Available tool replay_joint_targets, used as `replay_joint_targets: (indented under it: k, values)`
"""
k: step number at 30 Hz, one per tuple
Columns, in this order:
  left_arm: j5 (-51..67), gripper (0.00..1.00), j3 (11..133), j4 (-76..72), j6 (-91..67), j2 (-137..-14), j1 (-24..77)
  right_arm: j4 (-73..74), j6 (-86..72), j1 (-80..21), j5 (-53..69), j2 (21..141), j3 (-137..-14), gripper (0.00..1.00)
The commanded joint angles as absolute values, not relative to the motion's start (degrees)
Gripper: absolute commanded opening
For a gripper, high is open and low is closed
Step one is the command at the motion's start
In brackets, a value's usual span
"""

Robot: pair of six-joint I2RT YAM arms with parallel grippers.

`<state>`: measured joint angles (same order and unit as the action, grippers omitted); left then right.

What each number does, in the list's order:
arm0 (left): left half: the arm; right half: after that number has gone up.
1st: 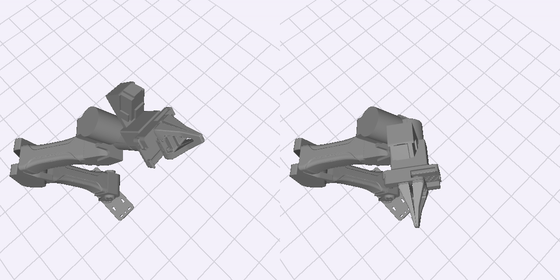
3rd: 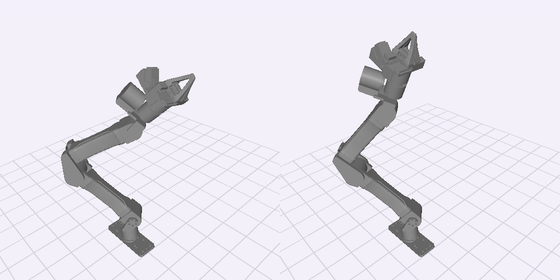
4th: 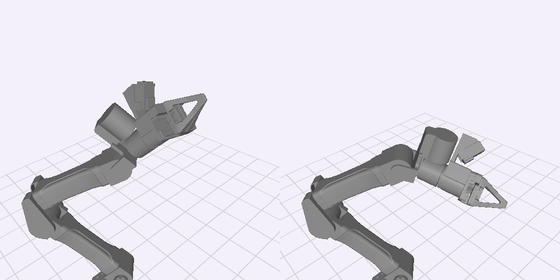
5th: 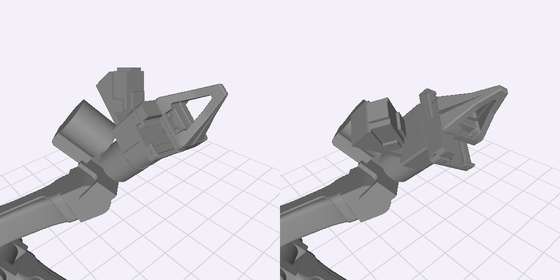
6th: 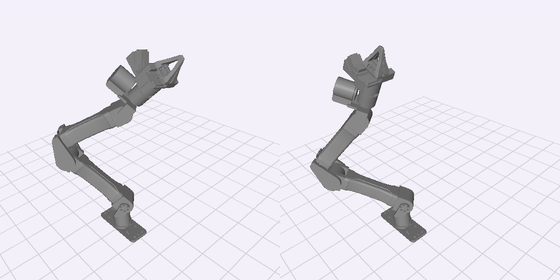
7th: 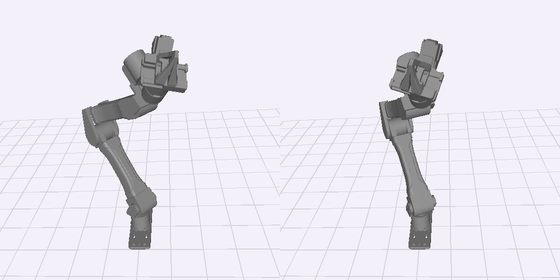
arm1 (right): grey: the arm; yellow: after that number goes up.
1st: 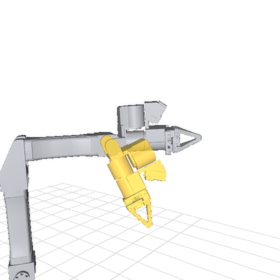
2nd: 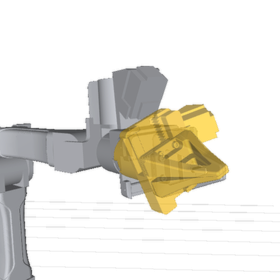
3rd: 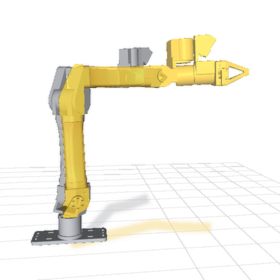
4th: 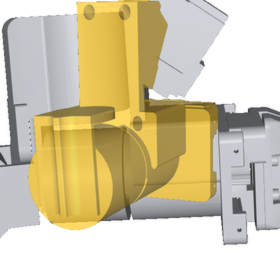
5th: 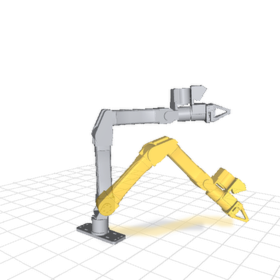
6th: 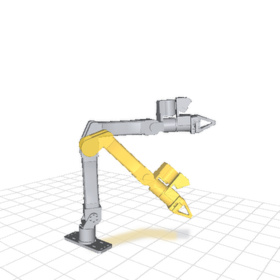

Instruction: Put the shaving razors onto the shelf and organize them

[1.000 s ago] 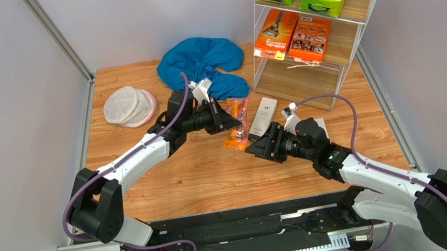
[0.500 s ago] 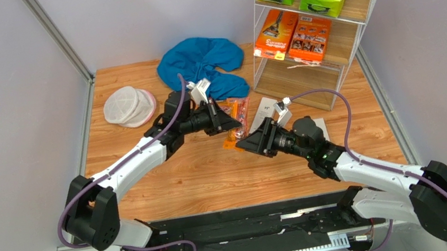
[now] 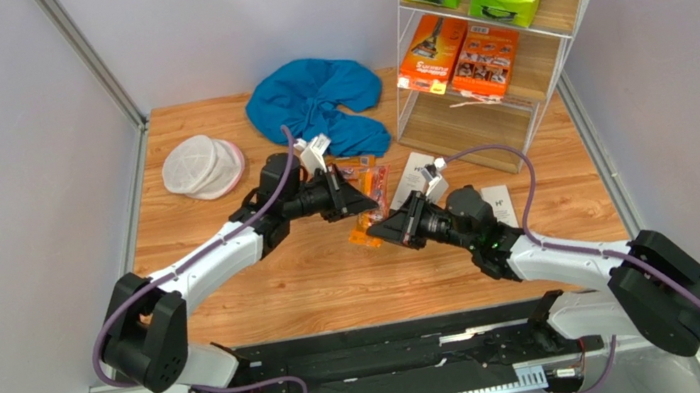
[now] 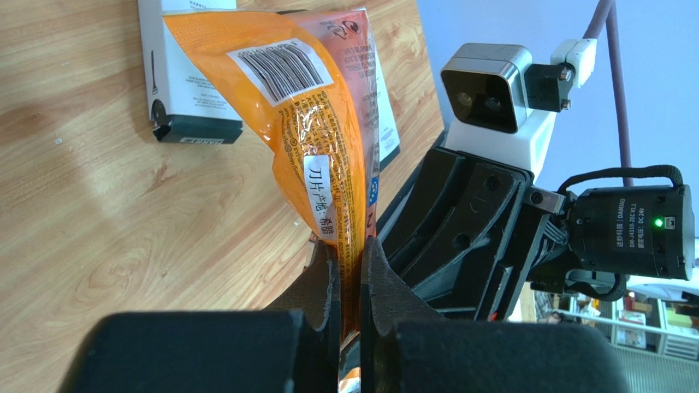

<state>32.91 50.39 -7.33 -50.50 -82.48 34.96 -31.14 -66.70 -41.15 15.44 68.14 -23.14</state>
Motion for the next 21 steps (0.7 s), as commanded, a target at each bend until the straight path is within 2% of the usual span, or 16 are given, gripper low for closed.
replay_joint_targets:
  k: [1,2,3,5,9,10,13,21]
  values:
    - [34.55,0.09,50.18,-5.99,-48.70,-79.72,36.04,-33.76,-66.19,-41.13,11.60,66.72,-23.03,0.00]
    - [32.54,0.28,50.53,-4.06,-46.08,-79.11,36.12,-32.62,-65.92,-41.22,11.34,66.01,-23.03,0.00]
    - [31.21,0.35,50.97,-0.30,-44.66,-78.75,36.04,-31.39,-65.05,-41.13,10.64,65.31,-23.11,0.00]
    - [26.31,0.48,51.94,5.08,-40.89,-77.18,36.04,-26.82,-64.16,-41.13,9.24,62.67,-23.47,0.00]
    - [14.97,0.64,54.49,18.33,-36.13,-73.92,35.86,-19.09,-62.32,-41.13,6.33,57.84,-23.90,0.00]
    - [13.03,0.72,54.75,19.85,-34.82,-72.26,35.86,-16.11,-61.71,-41.13,5.72,57.31,-23.99,0.00]
    - [7.57,0.82,55.55,24.60,-32.79,-69.71,35.25,-14.25,-61.43,-40.34,4.49,56.69,-23.64,0.00]
    - [5.27,0.83,55.11,29.35,-30.41,-65.48,34.45,-17.92,-62.22,-34.11,7.73,63.44,-24.35,0.00]
